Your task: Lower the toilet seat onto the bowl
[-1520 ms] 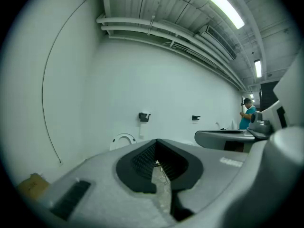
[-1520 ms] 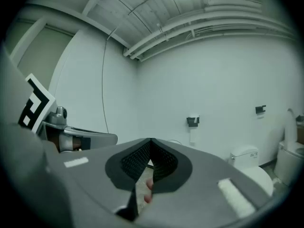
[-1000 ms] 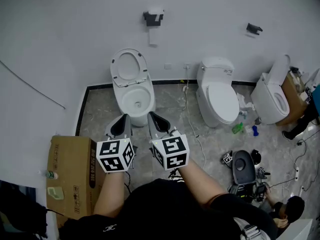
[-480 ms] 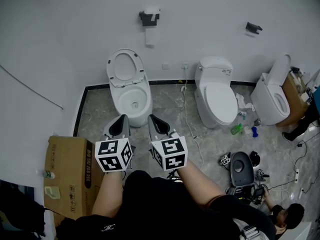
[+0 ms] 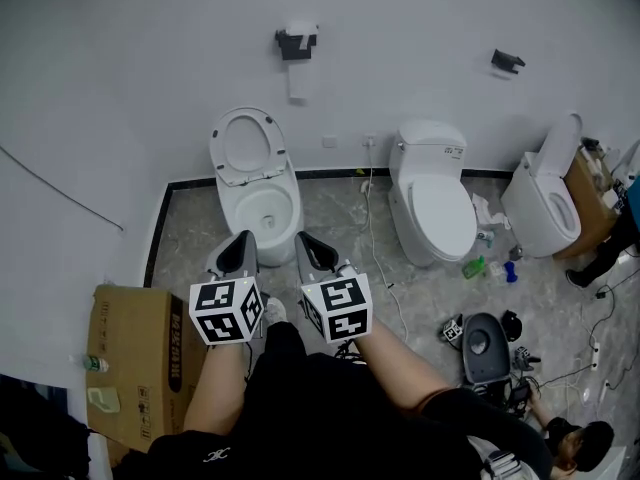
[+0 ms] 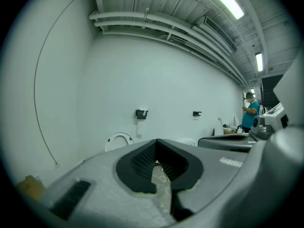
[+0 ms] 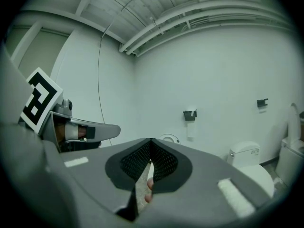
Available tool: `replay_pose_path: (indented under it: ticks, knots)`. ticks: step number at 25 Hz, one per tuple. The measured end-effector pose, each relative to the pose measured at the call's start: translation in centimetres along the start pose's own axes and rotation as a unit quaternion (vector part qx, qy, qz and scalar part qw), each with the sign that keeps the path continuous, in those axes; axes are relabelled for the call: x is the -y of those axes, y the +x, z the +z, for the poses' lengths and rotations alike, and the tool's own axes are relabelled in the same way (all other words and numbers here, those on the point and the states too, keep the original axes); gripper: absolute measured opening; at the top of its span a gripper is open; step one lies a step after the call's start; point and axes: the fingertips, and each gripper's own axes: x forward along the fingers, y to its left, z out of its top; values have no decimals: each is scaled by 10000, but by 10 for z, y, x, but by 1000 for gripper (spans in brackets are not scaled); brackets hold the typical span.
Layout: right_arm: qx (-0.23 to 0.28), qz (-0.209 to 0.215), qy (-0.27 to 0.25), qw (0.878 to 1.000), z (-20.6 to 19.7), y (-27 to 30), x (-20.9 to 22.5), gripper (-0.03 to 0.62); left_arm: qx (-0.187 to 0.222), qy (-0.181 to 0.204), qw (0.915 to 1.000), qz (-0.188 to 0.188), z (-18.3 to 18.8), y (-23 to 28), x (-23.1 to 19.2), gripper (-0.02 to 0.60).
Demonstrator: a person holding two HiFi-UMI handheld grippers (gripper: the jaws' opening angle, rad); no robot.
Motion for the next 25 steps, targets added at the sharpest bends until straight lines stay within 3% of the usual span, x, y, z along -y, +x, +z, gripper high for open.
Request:
replay_pose_path:
  ticks: [8,14,25]
  knots:
    - [47,-145,-221,9996,11,55,31,9,37,-42,9999,-106,13,66,-26,9]
    - [-62,-342,-66,9994,16,123,67,9,-100,22,9995,-308,25,137,-51,9]
    - [-493,-342,199,9980,24,283,97,9,-592,-150,9980,-184,44,255,-158,9]
